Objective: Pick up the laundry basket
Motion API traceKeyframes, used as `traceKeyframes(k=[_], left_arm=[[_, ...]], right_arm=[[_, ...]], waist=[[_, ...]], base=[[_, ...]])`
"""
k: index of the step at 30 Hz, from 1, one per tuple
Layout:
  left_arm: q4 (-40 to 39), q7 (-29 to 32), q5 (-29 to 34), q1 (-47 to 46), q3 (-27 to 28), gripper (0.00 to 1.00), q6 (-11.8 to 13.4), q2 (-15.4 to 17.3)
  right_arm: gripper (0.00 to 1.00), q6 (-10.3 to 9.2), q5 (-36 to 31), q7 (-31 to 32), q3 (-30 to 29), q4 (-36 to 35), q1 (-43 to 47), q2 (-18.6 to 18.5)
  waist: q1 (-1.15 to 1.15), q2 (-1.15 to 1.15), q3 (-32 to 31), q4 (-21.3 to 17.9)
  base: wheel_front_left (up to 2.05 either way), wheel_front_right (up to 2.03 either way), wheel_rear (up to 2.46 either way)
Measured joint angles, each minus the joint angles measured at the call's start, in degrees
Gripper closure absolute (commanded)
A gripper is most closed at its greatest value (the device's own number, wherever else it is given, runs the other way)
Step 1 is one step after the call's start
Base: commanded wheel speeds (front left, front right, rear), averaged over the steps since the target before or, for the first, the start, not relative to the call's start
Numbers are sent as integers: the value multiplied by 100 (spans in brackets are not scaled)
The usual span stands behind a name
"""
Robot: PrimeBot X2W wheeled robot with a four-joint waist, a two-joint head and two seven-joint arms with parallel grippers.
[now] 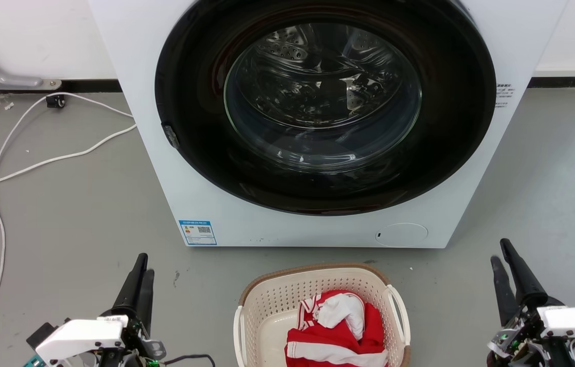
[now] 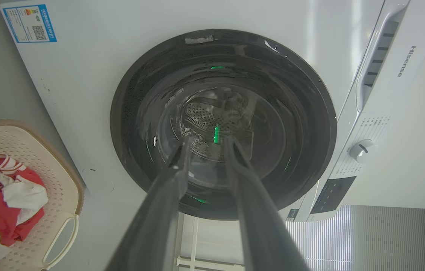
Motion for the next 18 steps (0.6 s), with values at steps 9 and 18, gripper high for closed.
traceKeyframes(k=[9, 18], left_arm=[[-65, -240, 102, 44, -233, 0, 0, -7], [-172, -471, 1201, -26, -313, 0, 0, -5]], right_arm=[[0, -7, -301, -244, 65, -109, 100, 5], [0, -7, -1354, -478, 71, -318, 177, 5]], waist=[[0, 0, 4, 16], [0, 0, 6, 43]], base=[[0, 0, 0], [0, 0, 0]])
